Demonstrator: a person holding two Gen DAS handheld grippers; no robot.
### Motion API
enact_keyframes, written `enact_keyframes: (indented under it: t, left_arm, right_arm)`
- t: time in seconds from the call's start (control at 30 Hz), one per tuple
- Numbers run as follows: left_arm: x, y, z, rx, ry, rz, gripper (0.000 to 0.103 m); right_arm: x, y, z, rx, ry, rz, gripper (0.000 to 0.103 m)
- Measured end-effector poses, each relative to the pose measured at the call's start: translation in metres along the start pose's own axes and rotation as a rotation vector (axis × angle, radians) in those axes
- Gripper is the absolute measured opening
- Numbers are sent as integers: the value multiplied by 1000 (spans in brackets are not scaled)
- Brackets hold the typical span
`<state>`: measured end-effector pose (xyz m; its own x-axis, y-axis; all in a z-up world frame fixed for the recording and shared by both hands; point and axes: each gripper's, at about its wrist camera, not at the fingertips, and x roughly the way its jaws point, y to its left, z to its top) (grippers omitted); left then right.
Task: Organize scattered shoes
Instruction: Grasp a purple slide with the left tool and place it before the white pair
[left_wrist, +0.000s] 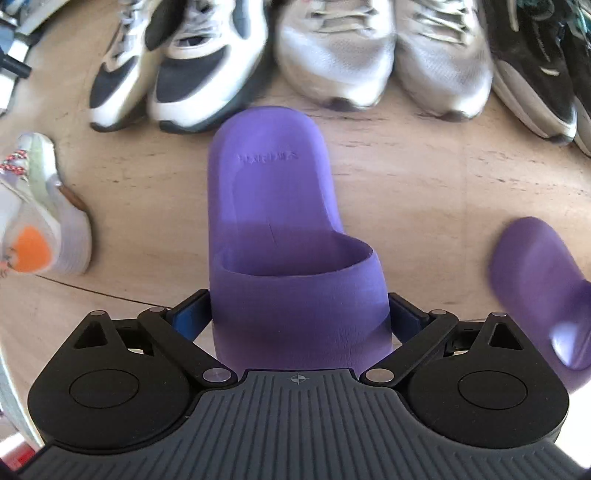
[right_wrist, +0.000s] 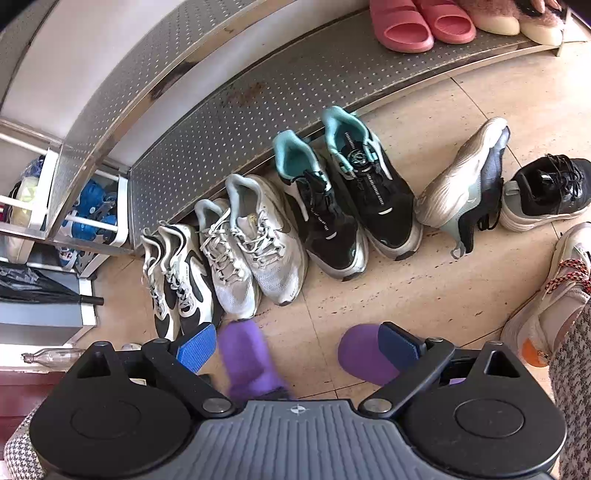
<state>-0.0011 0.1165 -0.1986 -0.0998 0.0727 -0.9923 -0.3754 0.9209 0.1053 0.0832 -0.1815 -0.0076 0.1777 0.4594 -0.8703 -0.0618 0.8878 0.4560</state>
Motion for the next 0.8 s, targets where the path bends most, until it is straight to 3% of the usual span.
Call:
enact_keyframes:
  t: [0.07, 0.13, 0.3, 0.47, 0.57, 0.6, 0.7, 0.8]
  left_arm:
    - [8, 11, -1, 28, 70, -4, 97]
    - [2, 14, -4, 76, 109, 77, 94]
    - [-59, 12, -2, 258, 51, 179, 95]
    - [-161, 23, -14, 327, -113, 94, 100]
    - [-174, 13, -31, 337, -162, 11, 101]
    - [-174, 8, -37, 336, -176, -21, 101]
    - [-145, -4, -43, 309, -135, -60, 96]
    - [-132, -15, -37, 362, -88, -41, 94]
  right_arm:
    - [7, 7, 0, -21, 13, -10, 96]
    - [15, 10, -3, -42, 29, -33, 96]
    - [41, 8, -15, -137, 87, -143, 96]
    - [72, -2, -32, -274, 154, -273, 96]
    - [91, -9, -42, -356, 195, -351, 94]
    - [97, -11, -45, -384, 208, -376, 88]
    - [116, -17, -55, -466, 248, -454, 53]
    - [135, -26, -62, -521, 293, -517, 48]
